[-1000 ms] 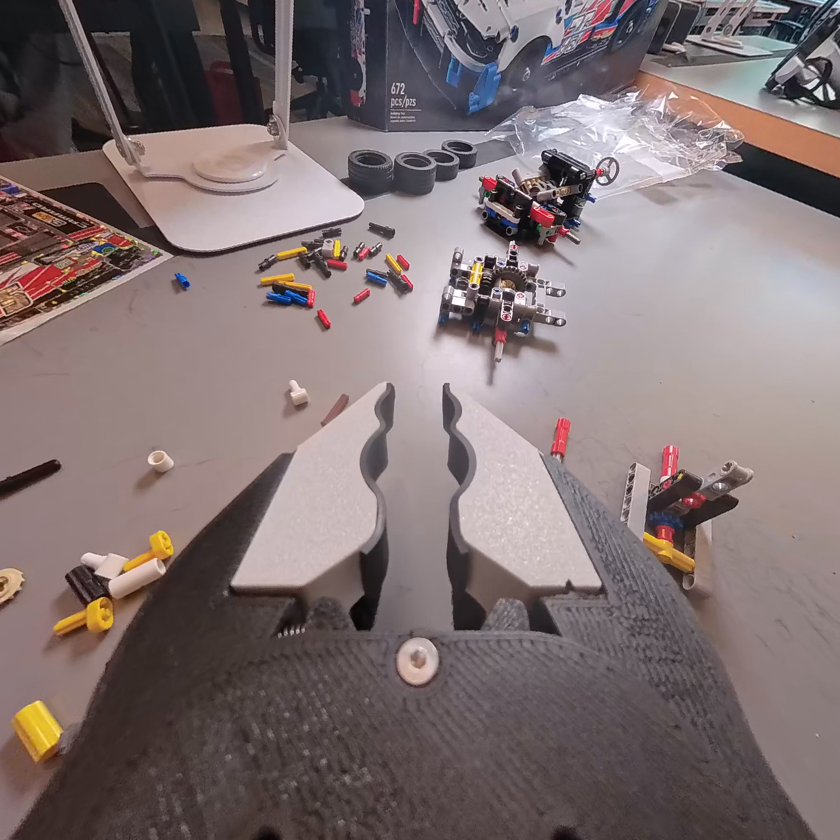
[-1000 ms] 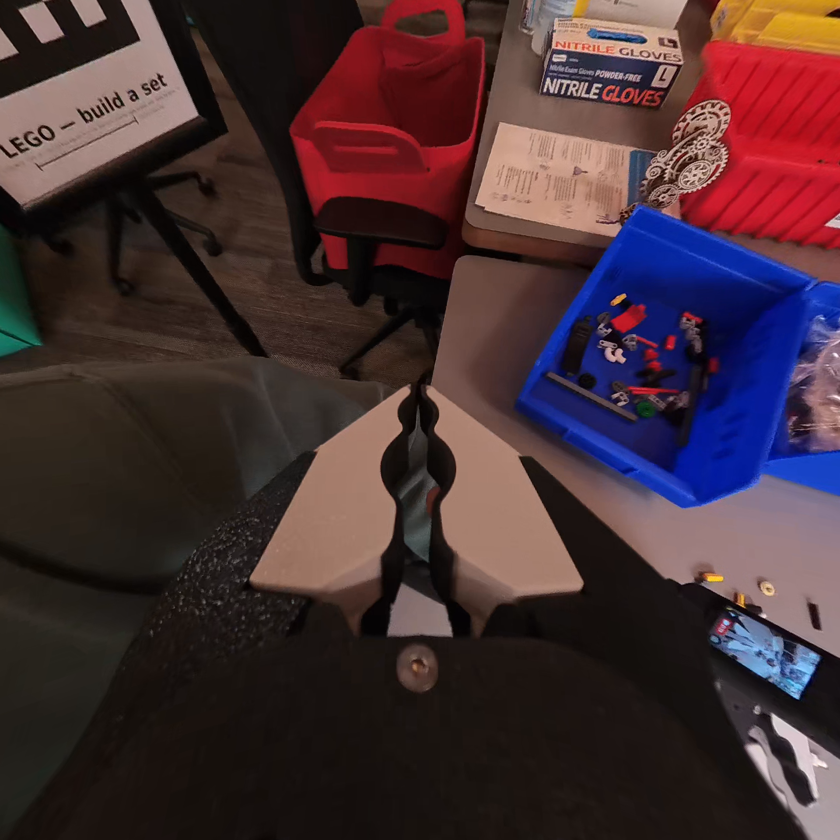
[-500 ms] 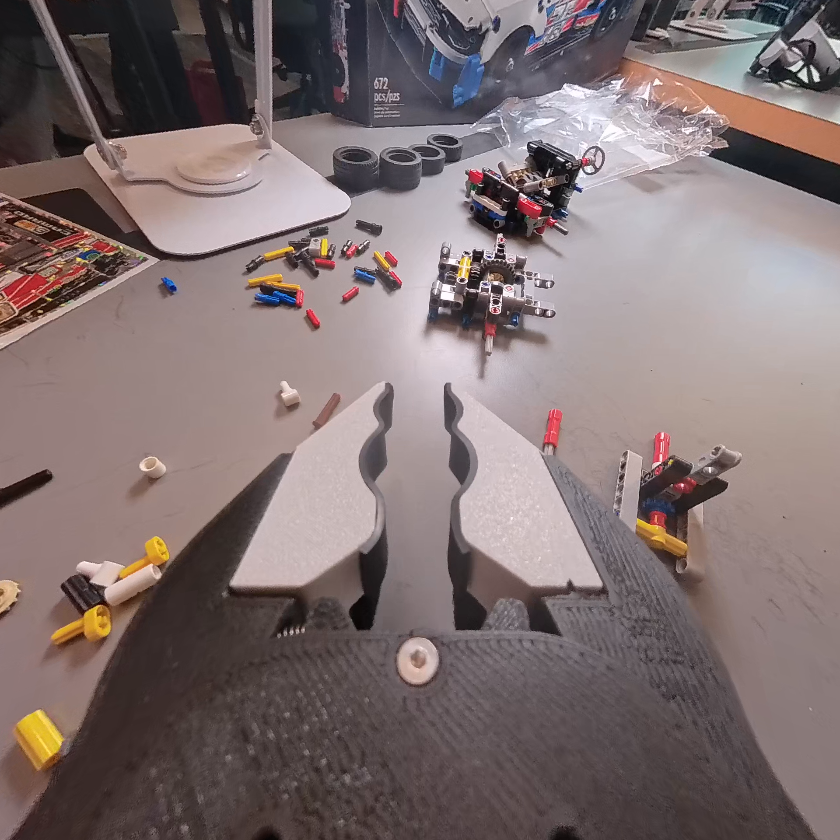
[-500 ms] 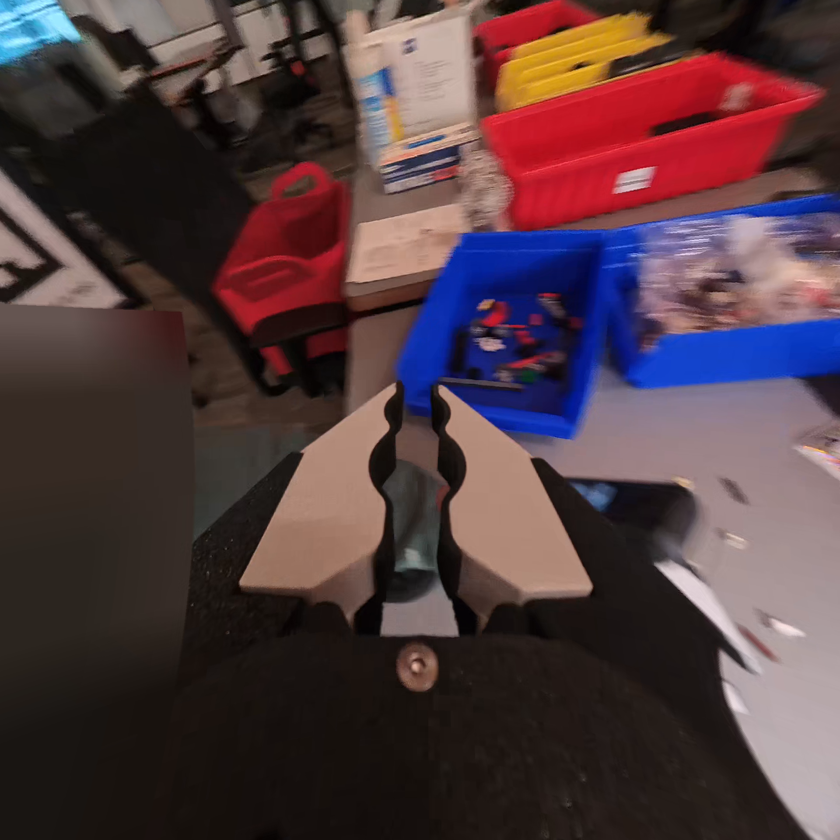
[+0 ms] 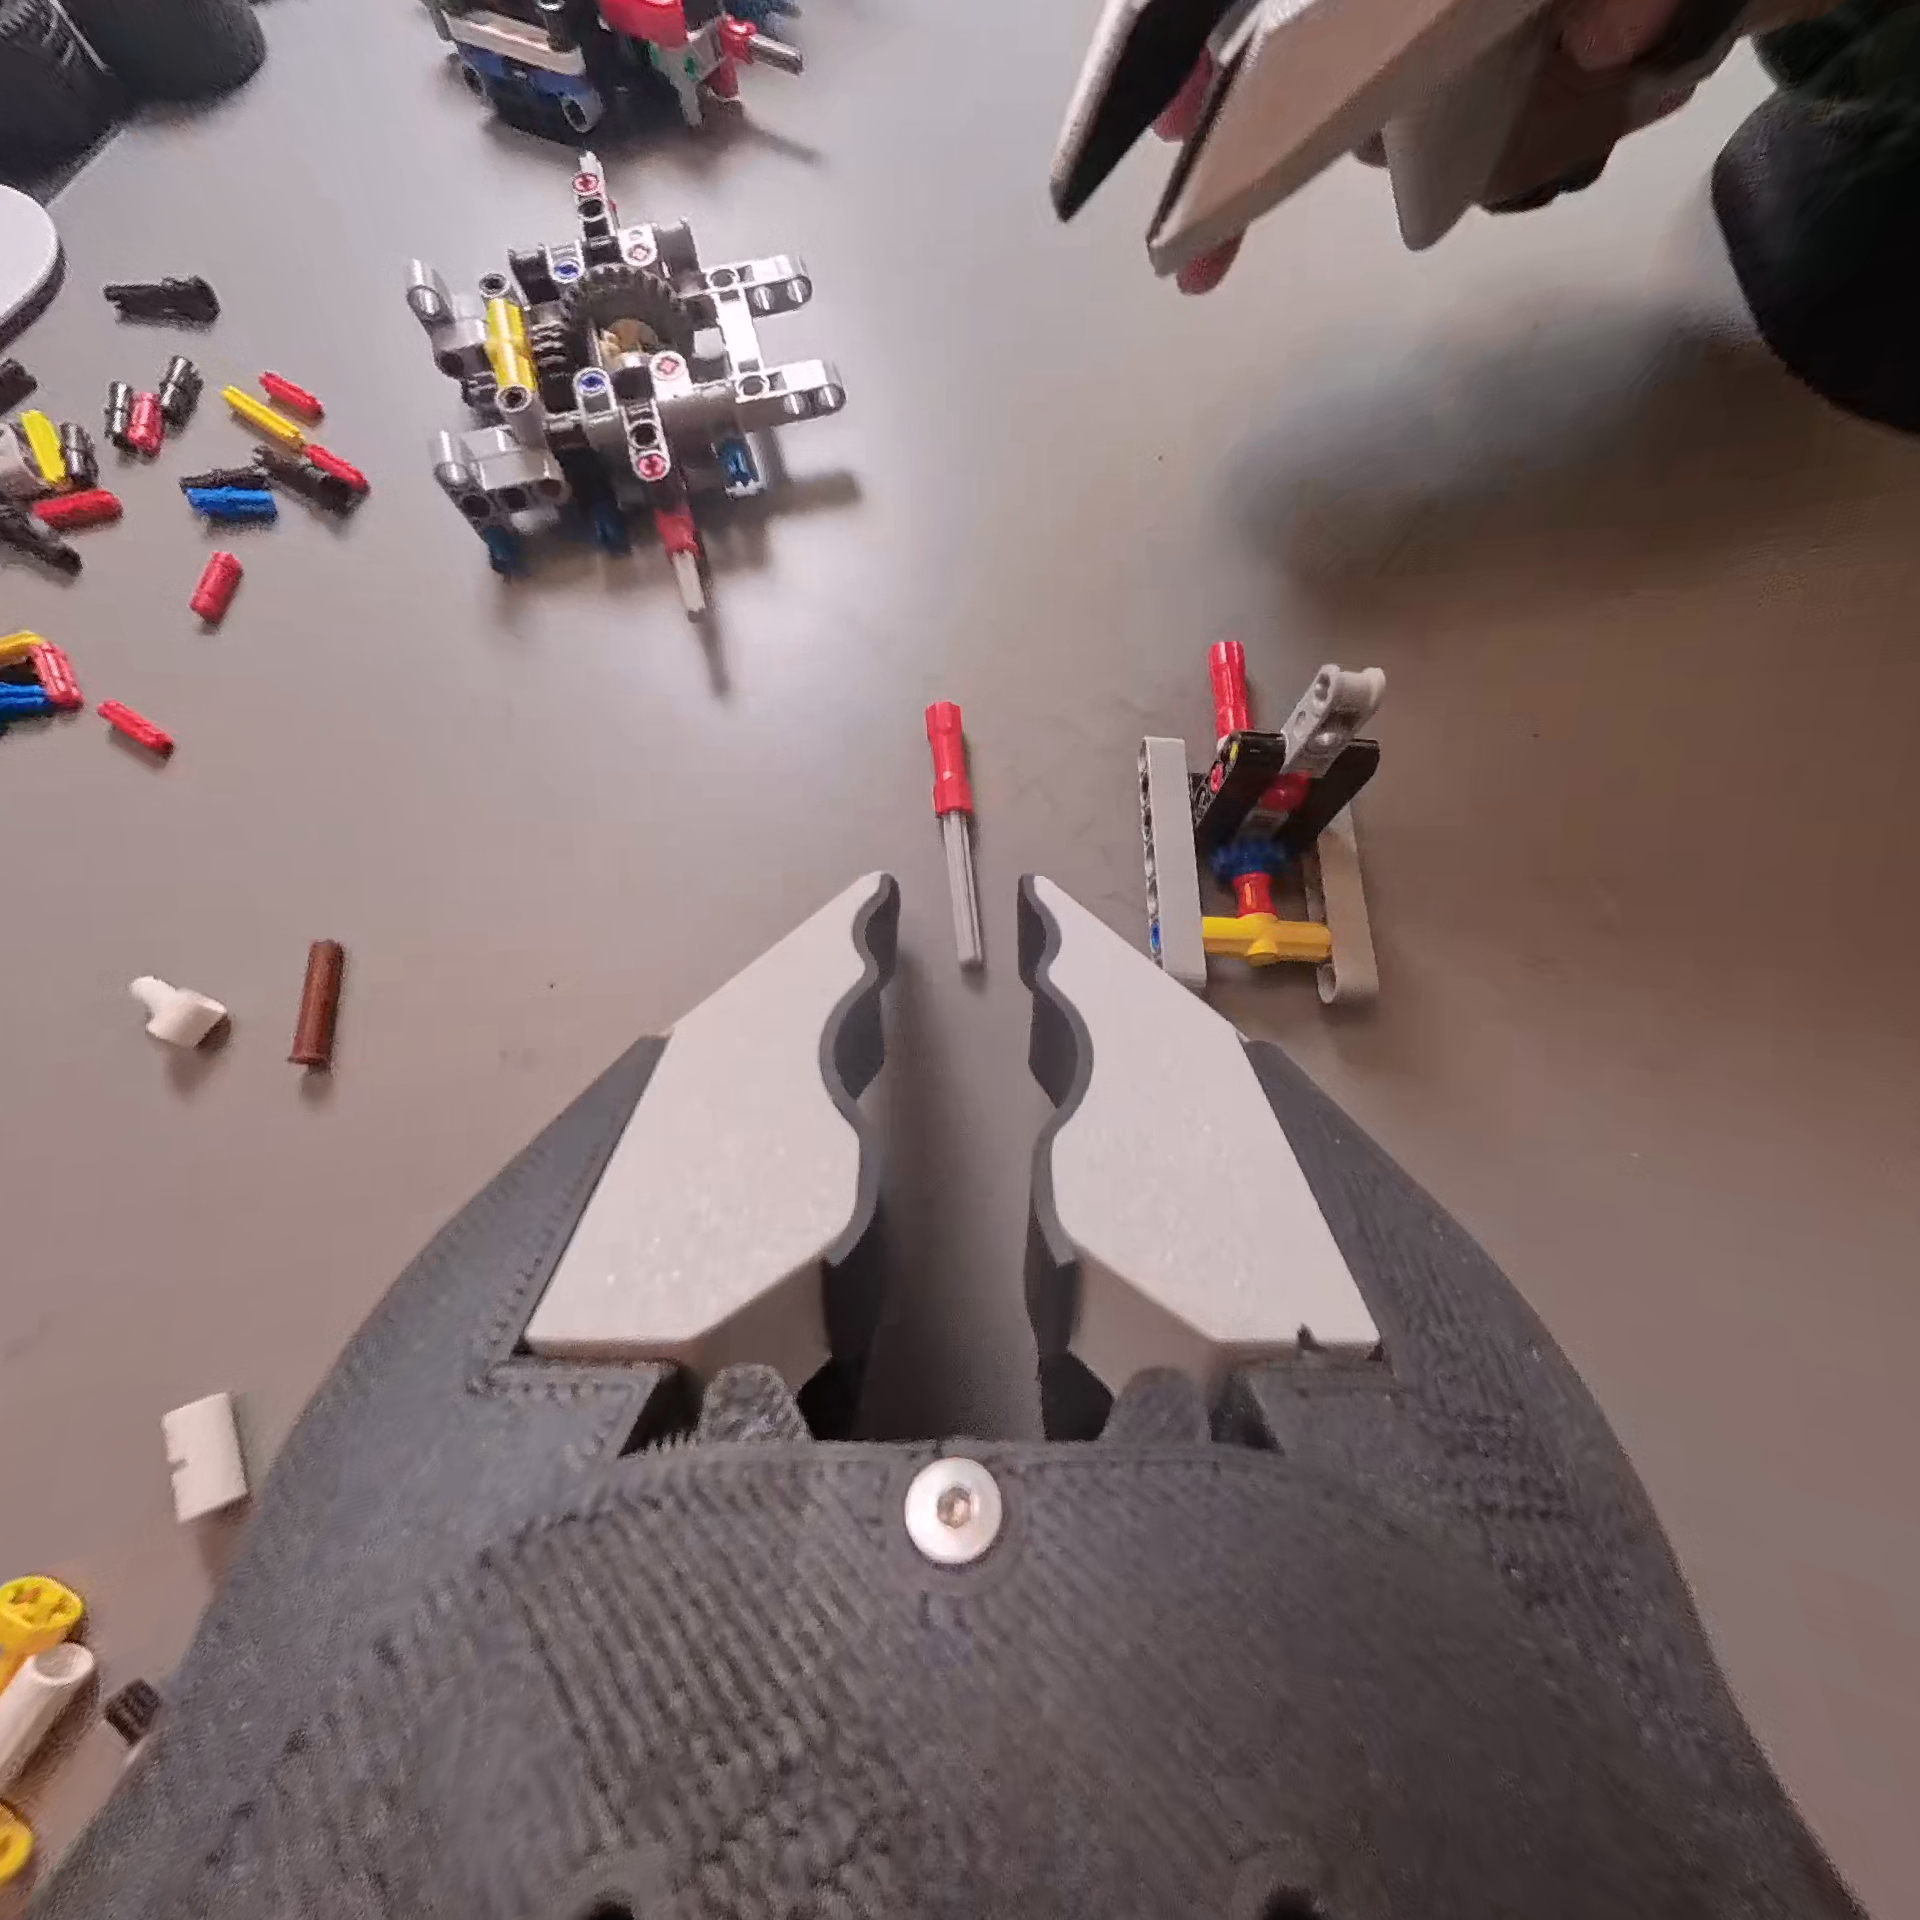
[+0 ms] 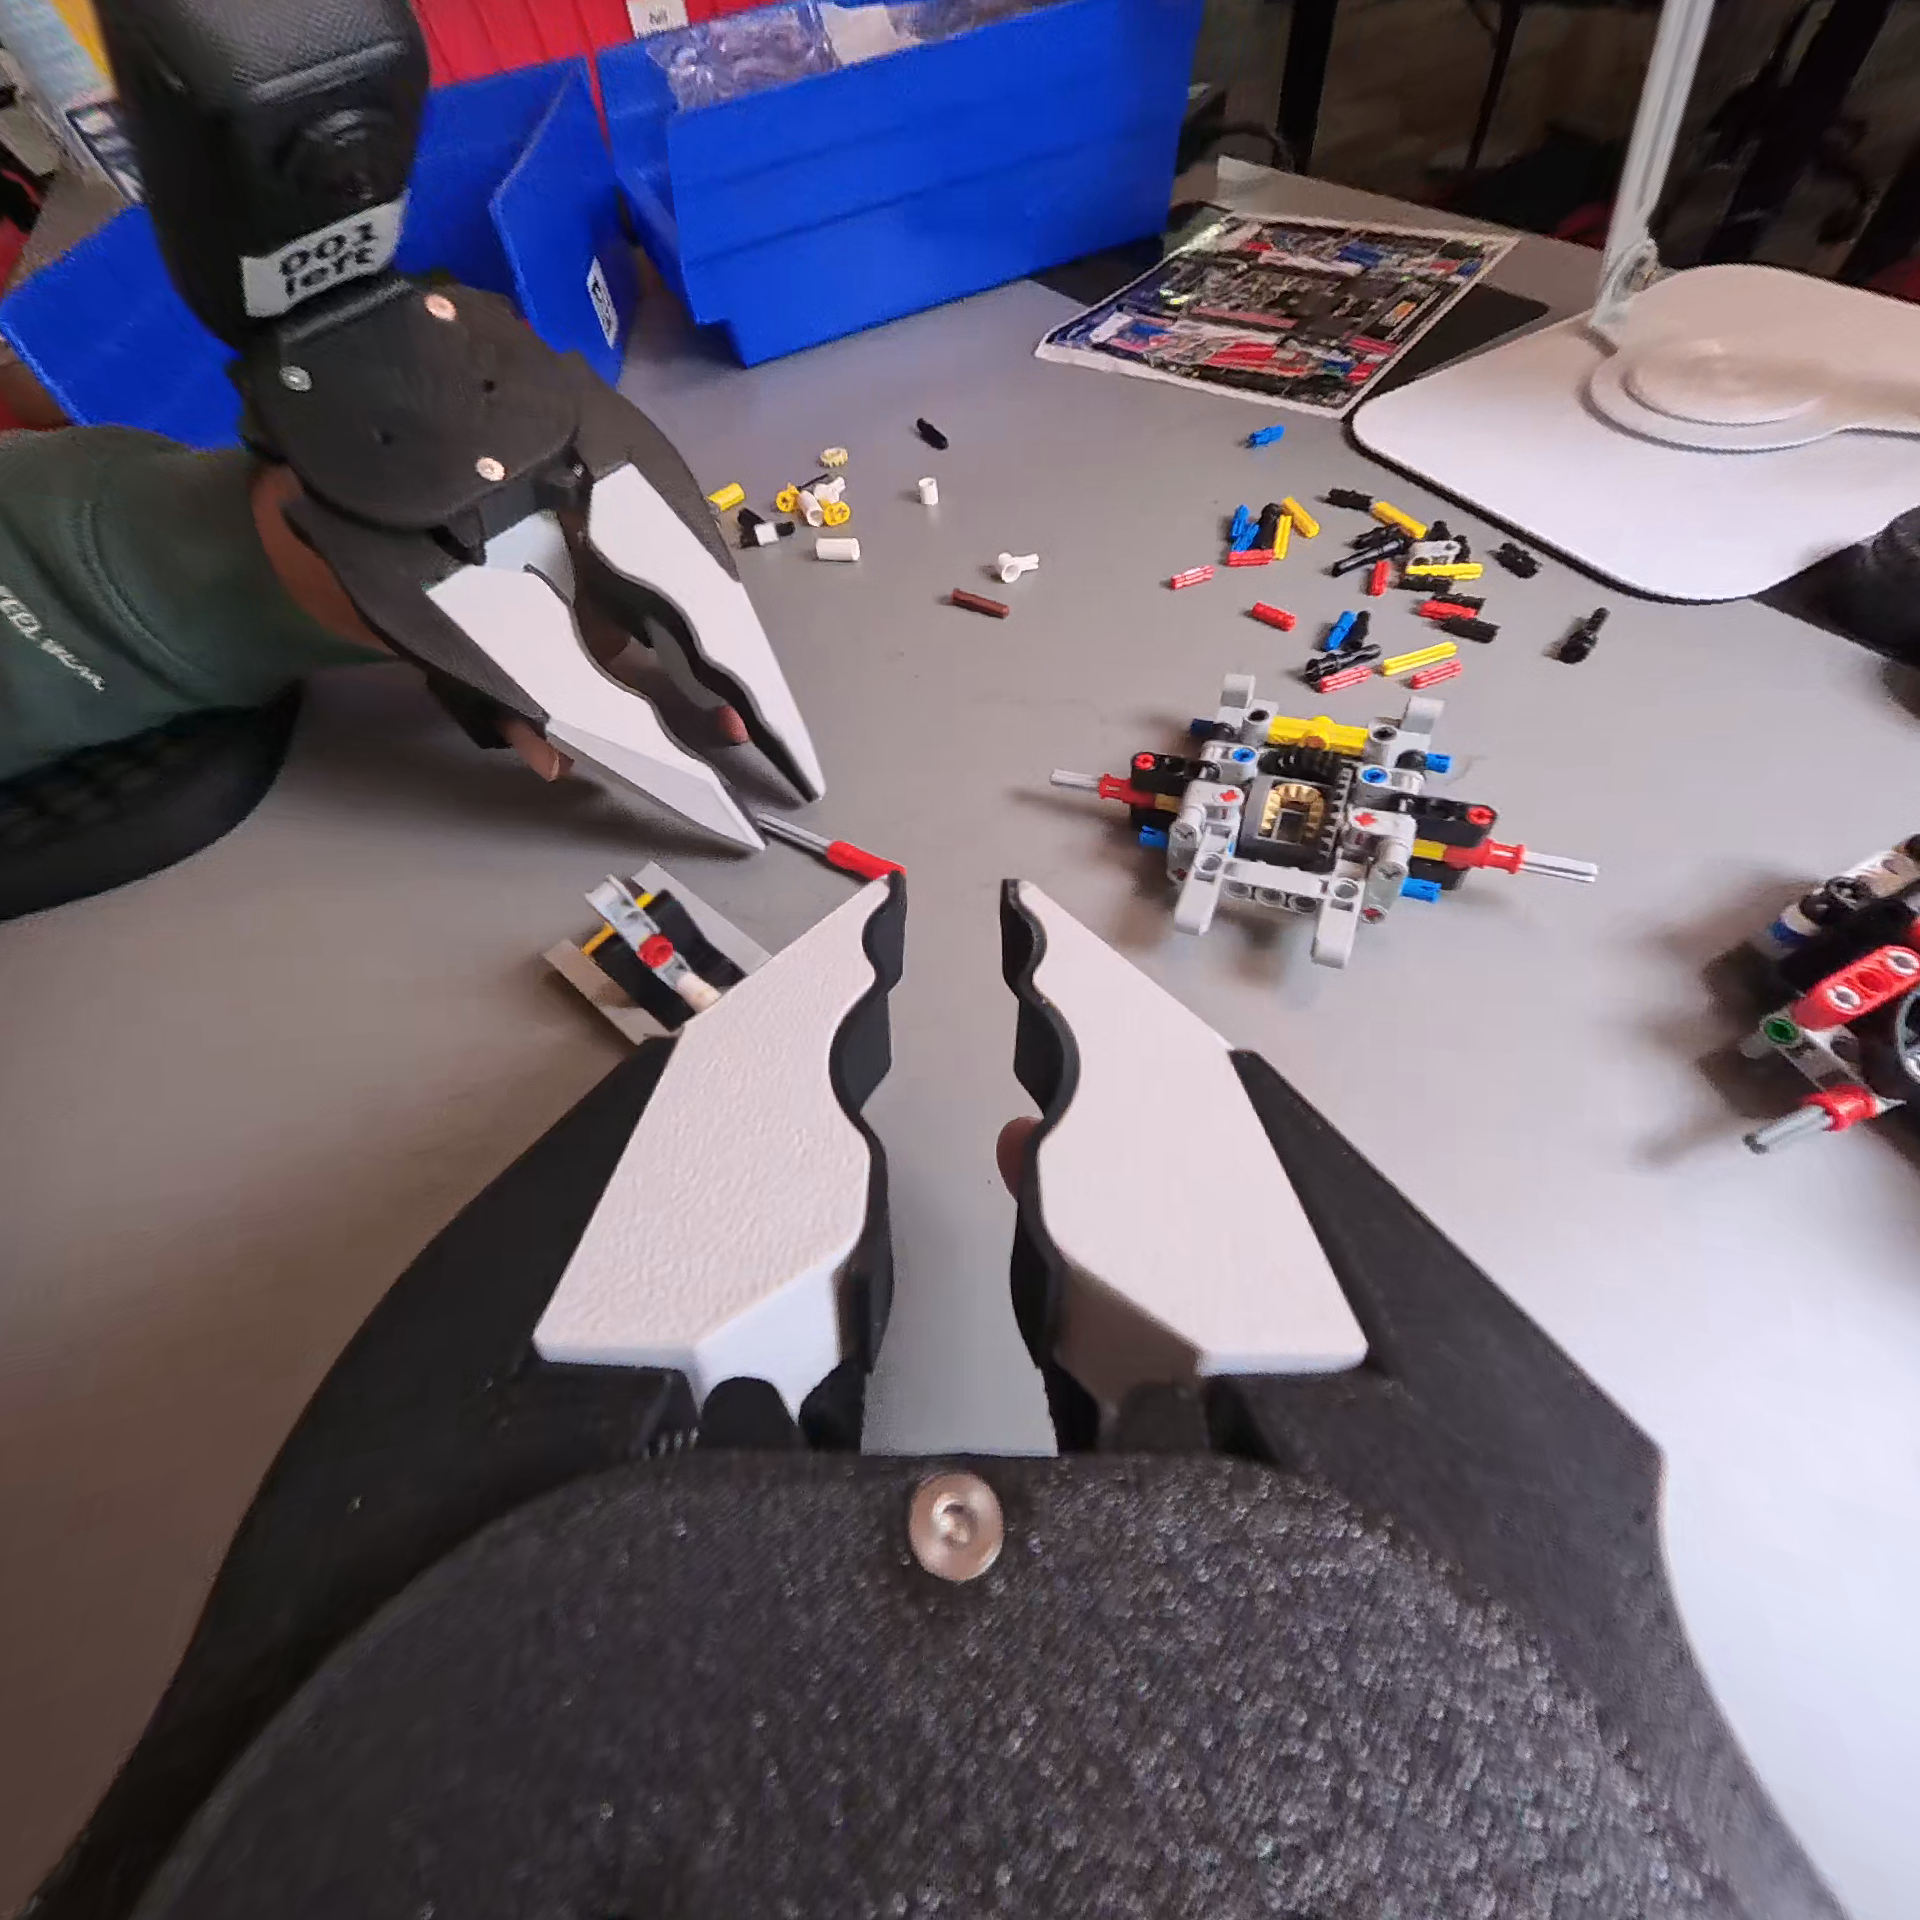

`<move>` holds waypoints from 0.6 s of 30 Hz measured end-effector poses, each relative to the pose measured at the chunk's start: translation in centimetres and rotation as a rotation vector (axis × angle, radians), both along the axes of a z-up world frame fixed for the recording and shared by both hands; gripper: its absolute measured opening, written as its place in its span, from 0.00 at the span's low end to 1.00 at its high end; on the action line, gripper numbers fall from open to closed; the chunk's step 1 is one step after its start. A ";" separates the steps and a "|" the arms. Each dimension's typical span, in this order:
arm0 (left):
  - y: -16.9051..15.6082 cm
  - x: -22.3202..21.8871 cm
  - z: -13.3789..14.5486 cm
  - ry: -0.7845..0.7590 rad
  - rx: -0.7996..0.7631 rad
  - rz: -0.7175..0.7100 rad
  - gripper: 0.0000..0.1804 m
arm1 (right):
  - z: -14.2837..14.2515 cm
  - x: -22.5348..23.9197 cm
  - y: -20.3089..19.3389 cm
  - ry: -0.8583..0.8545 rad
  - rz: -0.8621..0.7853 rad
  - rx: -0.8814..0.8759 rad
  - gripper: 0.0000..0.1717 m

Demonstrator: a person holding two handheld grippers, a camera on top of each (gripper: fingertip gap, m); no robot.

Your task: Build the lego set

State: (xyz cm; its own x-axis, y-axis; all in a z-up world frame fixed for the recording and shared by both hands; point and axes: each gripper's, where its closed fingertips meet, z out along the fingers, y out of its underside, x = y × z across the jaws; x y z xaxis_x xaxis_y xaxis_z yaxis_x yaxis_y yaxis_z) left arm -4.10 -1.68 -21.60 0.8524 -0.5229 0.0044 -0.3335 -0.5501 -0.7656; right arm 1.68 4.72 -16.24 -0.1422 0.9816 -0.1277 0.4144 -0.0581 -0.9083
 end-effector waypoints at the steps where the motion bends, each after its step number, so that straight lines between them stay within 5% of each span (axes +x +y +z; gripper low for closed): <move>1: 0.1 0.0 -0.2 0.042 0.000 -0.009 0.09 | -0.3 0.1 0.1 -0.016 0.012 0.011 0.10; 5: 0.7 0.1 -0.5 0.181 0.019 -0.065 0.02 | -0.9 0.3 -1.1 0.012 0.128 0.105 0.11; 11: -0.2 4.8 4.1 -0.188 0.080 -0.224 0.01 | -0.6 0.5 -5.0 0.091 0.315 0.181 0.18; 15: -0.7 6.6 4.4 -0.235 0.075 -0.275 0.01 | 0.0 0.5 -6.8 0.134 0.370 0.193 0.03; 18: -0.8 6.8 4.7 -0.251 0.090 -0.285 0.01 | -0.1 0.8 -7.4 0.134 0.404 0.179 0.00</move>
State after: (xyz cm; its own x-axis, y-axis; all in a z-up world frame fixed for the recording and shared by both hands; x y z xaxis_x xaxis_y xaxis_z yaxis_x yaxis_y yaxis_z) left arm 2.72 -2.51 -16.91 0.6511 -0.7464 0.1375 -0.2597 -0.3894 -0.8837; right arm 2.52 -2.72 -16.29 -0.5213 0.8492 0.0842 0.2503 0.2465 -0.9363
